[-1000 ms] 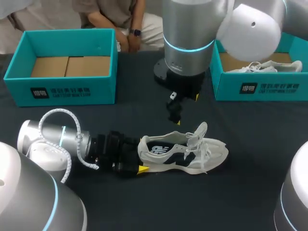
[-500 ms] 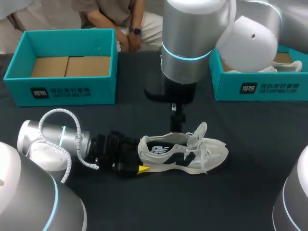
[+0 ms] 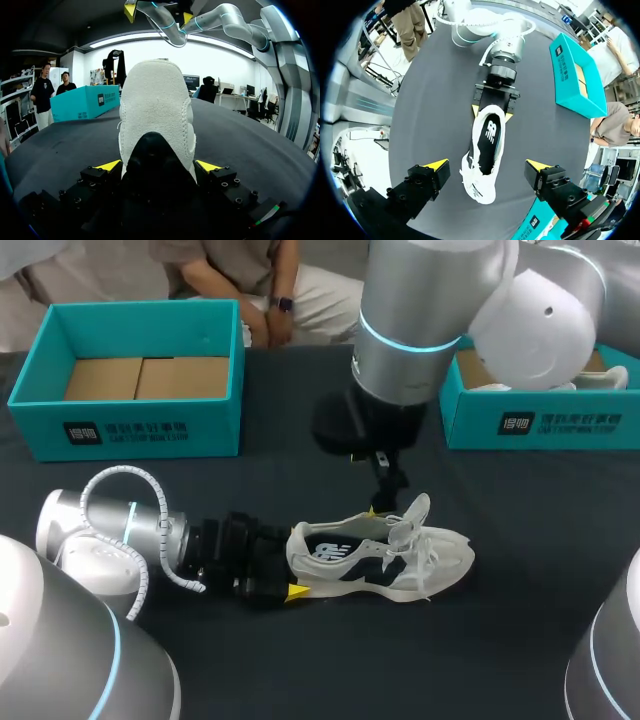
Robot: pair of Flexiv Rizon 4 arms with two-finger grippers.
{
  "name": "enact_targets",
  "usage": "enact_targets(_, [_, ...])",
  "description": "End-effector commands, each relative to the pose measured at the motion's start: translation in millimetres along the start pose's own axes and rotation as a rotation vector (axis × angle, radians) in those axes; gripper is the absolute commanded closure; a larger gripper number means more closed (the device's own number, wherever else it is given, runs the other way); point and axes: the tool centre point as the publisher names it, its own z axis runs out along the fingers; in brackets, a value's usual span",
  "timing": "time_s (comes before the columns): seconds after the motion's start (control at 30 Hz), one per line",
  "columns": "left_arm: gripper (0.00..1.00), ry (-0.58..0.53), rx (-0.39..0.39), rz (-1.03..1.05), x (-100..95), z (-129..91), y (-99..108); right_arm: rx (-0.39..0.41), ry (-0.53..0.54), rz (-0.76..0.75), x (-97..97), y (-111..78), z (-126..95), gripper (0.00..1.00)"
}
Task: Take the shoe out of the shoebox, open the shoe tongue, remove and reinsert the insole, then place the shoe into the shoebox
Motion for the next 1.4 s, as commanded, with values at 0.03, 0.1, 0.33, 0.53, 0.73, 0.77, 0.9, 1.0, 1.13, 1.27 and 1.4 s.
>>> enact_targets(0.03, [1.00,-0.001,-0.003,0.000,0.8,2.7,4.1,0.007,0.008,0.011,0.9,-2.1,1.1,0.00])
enact_targets(0.1, [1.00,-0.001,-0.003,0.000,0.8,2.7,4.1,0.023,0.023,0.054,0.5,-0.8,0.7,1.00])
enact_targets(0.33, [1.00,-0.001,-0.003,0.000,0.8,2.7,4.1,0.056,0.132,0.129,-1.6,8.1,22.0,1.00])
enact_targets(0.53, [1.00,-0.001,-0.003,0.000,0.8,2.7,4.1,0.016,0.145,0.148,1.2,14.2,48.3,1.00])
enact_targets(0.73, [1.00,-0.001,-0.003,0.000,0.8,2.7,4.1,0.025,0.102,0.228,18.3,8.6,63.1,1.00])
enact_targets(0.77, [1.00,-0.001,-0.003,0.000,0.8,2.7,4.1,0.028,0.086,0.231,20.3,6.9,65.3,1.00])
enact_targets(0.9, [1.00,-0.001,-0.003,0.000,0.8,2.7,4.1,0.044,0.040,0.234,22.9,2.4,73.4,1.00])
enact_targets(1.0, [1.00,-0.001,-0.003,0.000,0.8,2.7,4.1,0.047,0.026,0.237,21.1,-0.7,81.1,1.00])
enact_targets(1.13, [1.00,-0.001,-0.003,0.000,0.8,2.7,4.1,0.051,0.011,0.235,14.2,-2.3,90.1,1.00])
enact_targets(1.27, [1.00,-0.001,-0.003,0.000,0.8,2.7,4.1,0.054,0.012,0.214,2.0,-3.3,99.4,1.00])
enact_targets(1.4, [1.00,-0.001,-0.003,0.000,0.8,2.7,4.1,0.062,0.014,0.209,-6.4,-4.9,107.3,1.00])
